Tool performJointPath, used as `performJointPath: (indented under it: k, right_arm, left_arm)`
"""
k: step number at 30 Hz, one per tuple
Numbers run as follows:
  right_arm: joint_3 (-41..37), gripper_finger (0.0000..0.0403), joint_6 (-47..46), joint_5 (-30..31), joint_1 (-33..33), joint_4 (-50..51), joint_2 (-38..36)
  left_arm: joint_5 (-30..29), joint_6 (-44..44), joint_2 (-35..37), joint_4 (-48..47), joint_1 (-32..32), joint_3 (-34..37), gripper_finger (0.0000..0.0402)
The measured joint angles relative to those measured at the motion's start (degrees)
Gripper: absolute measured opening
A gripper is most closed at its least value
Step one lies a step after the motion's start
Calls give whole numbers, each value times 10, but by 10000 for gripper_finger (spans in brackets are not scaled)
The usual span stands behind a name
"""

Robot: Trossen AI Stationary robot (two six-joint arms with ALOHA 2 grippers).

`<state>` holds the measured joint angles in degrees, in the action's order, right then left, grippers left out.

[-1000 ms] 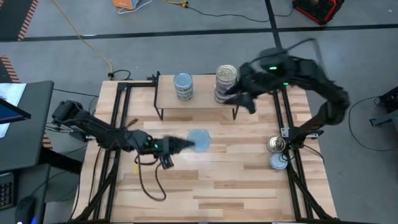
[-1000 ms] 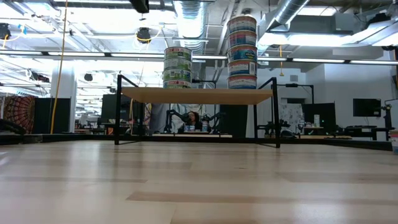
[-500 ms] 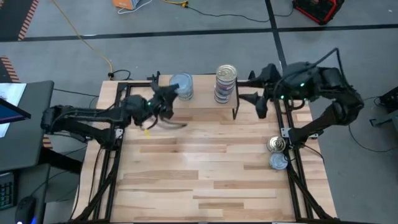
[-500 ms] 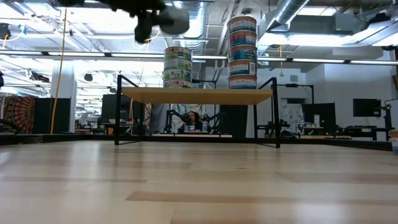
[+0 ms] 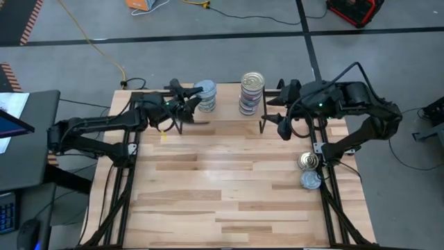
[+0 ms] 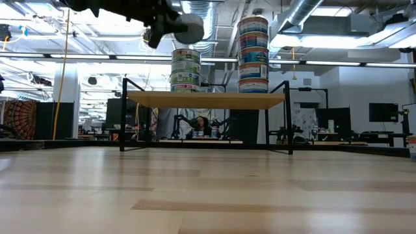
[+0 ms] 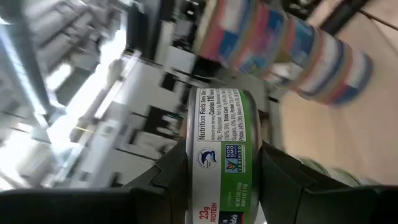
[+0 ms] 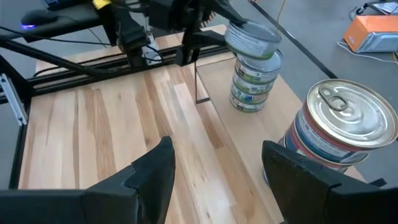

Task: Stack canned seafood by type on shelf
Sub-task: Stack the green tuna can on top of the green tuna can on the shelf

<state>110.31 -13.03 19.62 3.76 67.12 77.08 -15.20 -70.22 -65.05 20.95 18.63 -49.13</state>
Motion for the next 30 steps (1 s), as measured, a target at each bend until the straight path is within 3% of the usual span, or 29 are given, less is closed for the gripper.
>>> performJointPath:
  k: [3, 12, 18, 25, 30]
  right_arm:
    - [0, 265, 0, 0, 1, 0, 0]
    - [0, 265, 11, 0, 14, 3, 0]
    - [0, 265, 11, 0, 14, 1, 0]
    - [0, 265, 5, 0, 14, 0, 0]
    - [0, 265, 0, 0, 14, -1, 0]
  left_arm:
    - [24, 12, -13, -17, 16, -9, 141]
    - [7, 11, -25, -24, 15, -9, 151]
    - [-15, 13, -25, -24, 14, -9, 186]
    - [4, 22, -25, -19, 1, -9, 235]
    - [14, 73, -25, -20, 5, -9, 245]
